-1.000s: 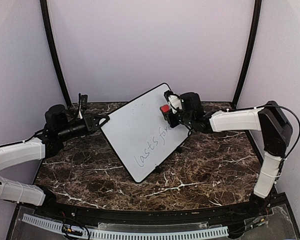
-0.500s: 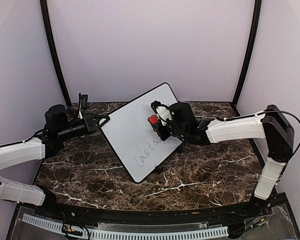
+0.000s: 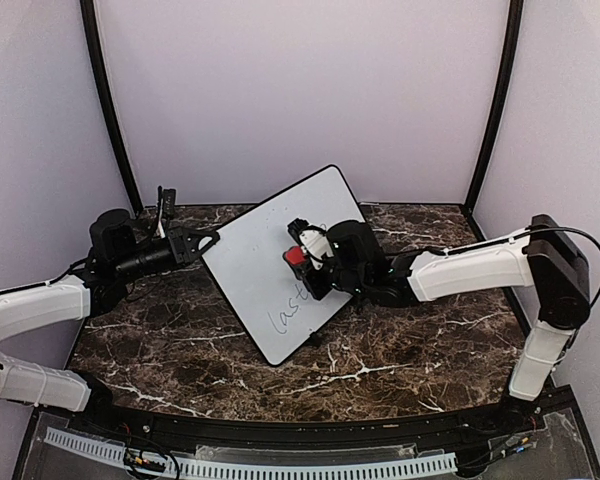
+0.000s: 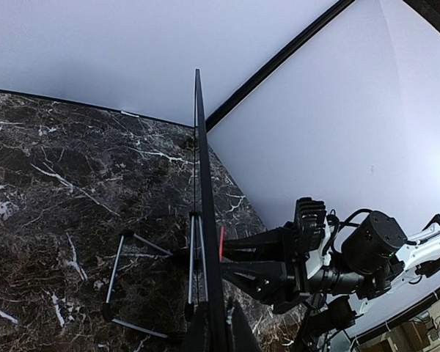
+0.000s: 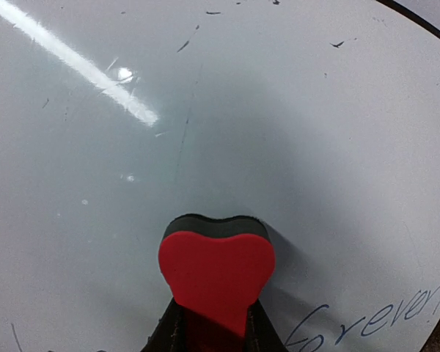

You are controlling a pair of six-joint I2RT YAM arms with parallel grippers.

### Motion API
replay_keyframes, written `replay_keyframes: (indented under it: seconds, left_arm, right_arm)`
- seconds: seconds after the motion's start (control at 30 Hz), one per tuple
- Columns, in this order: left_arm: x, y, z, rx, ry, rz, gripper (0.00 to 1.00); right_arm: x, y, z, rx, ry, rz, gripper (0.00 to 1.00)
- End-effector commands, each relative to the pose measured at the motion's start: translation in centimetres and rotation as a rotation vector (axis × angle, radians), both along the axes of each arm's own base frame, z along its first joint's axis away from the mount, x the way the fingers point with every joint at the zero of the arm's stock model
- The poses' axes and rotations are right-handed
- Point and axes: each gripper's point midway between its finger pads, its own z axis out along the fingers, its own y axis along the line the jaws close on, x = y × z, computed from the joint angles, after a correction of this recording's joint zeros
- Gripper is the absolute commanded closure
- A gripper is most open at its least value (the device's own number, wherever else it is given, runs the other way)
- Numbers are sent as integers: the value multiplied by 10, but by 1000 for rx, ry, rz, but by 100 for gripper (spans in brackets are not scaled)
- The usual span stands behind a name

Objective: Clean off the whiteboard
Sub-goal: Erase the whiteboard at the center of the board.

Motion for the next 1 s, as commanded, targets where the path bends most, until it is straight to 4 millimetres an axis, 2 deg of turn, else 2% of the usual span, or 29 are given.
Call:
replay_keyframes:
  seconds: [0.0, 0.27, 0.67, 0.97]
  left_arm:
    - [-27, -11, 61, -101, -220, -123, 100]
    - [-28, -11, 62, -104, -222, -123, 100]
    - [-27, -10, 62, -103, -219, -111, 100]
    - [-26, -9, 61, -100, -217, -107, 100]
  right_arm:
    - [-22, 19, -9, -20, 15, 75, 83]
    - [-43, 35, -11, -28, 7, 117, 83]
    - [-85, 70, 0, -34, -21, 198, 82]
    - [-108, 83, -4, -122, 21, 200, 82]
